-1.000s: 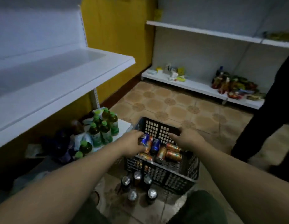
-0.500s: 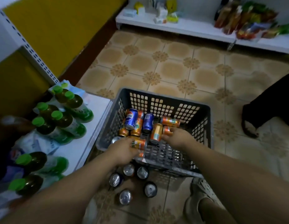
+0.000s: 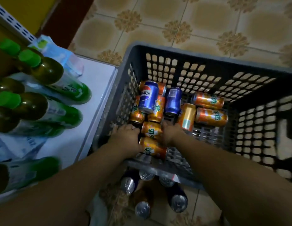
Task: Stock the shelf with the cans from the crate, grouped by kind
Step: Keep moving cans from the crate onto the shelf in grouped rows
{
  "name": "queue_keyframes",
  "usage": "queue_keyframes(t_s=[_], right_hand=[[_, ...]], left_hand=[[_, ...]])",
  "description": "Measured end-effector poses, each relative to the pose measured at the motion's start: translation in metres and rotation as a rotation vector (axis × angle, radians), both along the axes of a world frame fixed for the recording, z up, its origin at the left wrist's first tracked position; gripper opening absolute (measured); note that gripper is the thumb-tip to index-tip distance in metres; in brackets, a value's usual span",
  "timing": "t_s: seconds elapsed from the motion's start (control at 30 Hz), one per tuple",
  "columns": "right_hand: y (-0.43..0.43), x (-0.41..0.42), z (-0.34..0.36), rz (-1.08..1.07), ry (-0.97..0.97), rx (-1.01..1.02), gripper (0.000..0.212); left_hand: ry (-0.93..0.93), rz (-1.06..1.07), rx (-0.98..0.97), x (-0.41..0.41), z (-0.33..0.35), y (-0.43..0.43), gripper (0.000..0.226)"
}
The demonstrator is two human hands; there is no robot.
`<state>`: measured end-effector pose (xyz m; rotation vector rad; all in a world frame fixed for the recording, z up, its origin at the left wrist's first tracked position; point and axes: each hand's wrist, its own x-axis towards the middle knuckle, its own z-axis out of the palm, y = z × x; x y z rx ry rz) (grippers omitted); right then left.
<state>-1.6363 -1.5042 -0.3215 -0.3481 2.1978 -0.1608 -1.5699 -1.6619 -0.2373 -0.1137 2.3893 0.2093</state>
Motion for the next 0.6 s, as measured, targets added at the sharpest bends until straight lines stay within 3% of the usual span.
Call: queue_keyframes(t_s=[0.17,0.3,0.37,0.47,0.6], right_hand=[[-0.007,0.005,-0.017,0.095,0.176,0.068,0.055],[-0.004,0.011,0.013,-0.173,0.028,-0.047,0.039],[0.006,0.017,0.038,-0.419,-0.043,-0.167,0.037],[0.016,0.033,0.09,-0.831,-0.176,-0.51,0.035],[0.018,0.052,0.171,-0.974,-0.358,-0.847,0.026]], left_hand=[[0.021,0.06,0.105,0.008,-0.016,0.003,0.066],[-0.015,0.179,0.202,0.011,-0.002,0.001,0.062],[-0.003,0.298,0.289,0.015,0.015,0.006,0.061],[0.045,0.534,0.461,0.025,0.049,0.017,0.063],[0.168,0.818,0.773,0.039,0.117,0.031,0.051]])
